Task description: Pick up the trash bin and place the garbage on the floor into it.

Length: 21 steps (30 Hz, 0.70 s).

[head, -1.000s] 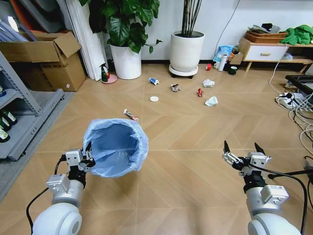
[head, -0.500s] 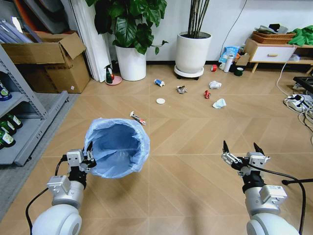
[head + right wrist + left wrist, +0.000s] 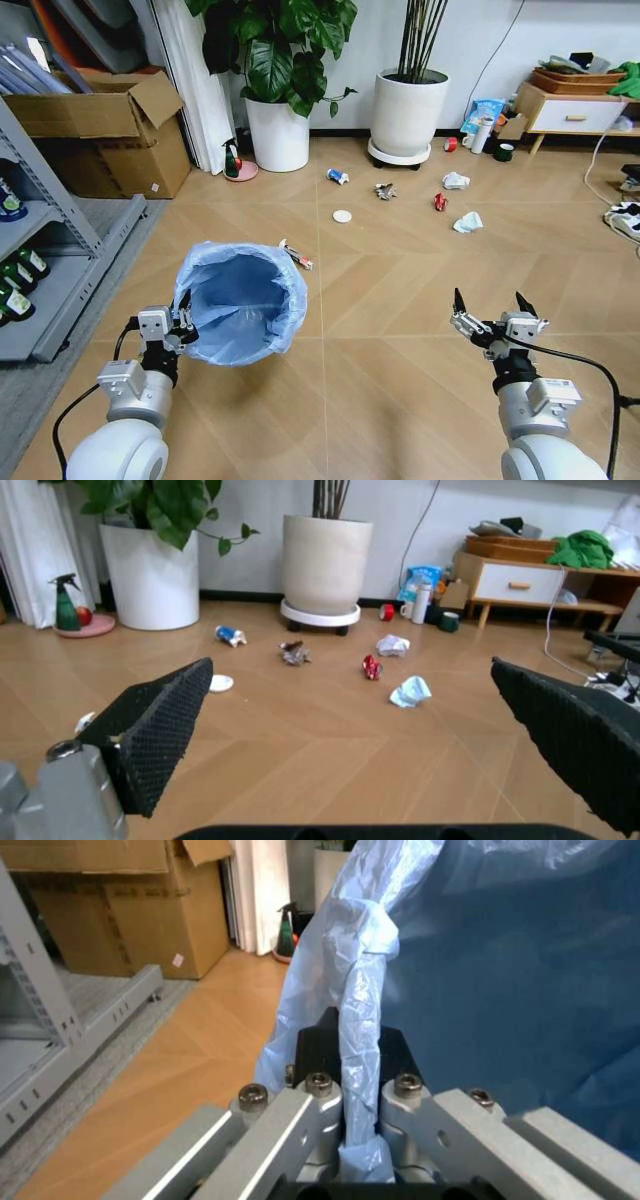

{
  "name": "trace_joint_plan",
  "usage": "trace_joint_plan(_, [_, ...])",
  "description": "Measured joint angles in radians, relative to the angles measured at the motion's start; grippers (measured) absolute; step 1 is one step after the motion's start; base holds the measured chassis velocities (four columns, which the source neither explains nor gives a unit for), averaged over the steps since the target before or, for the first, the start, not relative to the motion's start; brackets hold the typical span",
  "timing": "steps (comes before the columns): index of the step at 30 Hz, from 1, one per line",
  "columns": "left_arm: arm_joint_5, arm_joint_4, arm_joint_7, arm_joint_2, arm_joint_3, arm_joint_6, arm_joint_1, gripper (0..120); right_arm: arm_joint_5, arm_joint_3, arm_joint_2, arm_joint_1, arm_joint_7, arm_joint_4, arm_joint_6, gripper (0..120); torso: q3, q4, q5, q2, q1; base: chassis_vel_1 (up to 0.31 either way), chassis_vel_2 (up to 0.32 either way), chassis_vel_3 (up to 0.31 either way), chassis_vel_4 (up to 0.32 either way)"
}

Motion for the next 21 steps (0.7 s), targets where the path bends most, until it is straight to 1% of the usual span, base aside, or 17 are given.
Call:
trace_joint_plan(10, [0.001,0.001,0.001,0.001,0.002,-0.002,0.002,0,-0.005,-0.003,0.002,0.004,-0.004,-0.009,0.01,100,0.0,-0.0001,-0.0003,0.0,0.0,-0.12,0.167,0.121,-0.172])
trace_joint_plan(18, [0.002,0.001,0.001,0.004,0.003,-0.002,0.006,0,-0.01,-0.005,0.005,0.004,-0.006,-0.013,0.016,100,0.0,0.0001,0.0,0.0,0.0,-0.129,0.235,0.132,-0.221])
trace_joint_plan(21, [0.003,0.001,0.001,0.005,0.004,-0.003,0.005,0,-0.011,-0.005,0.005,0.005,-0.007,-0.014,0.018,100,0.0,-0.0002,-0.0002,0.0,0.0,-0.155,0.235,0.152,-0.243])
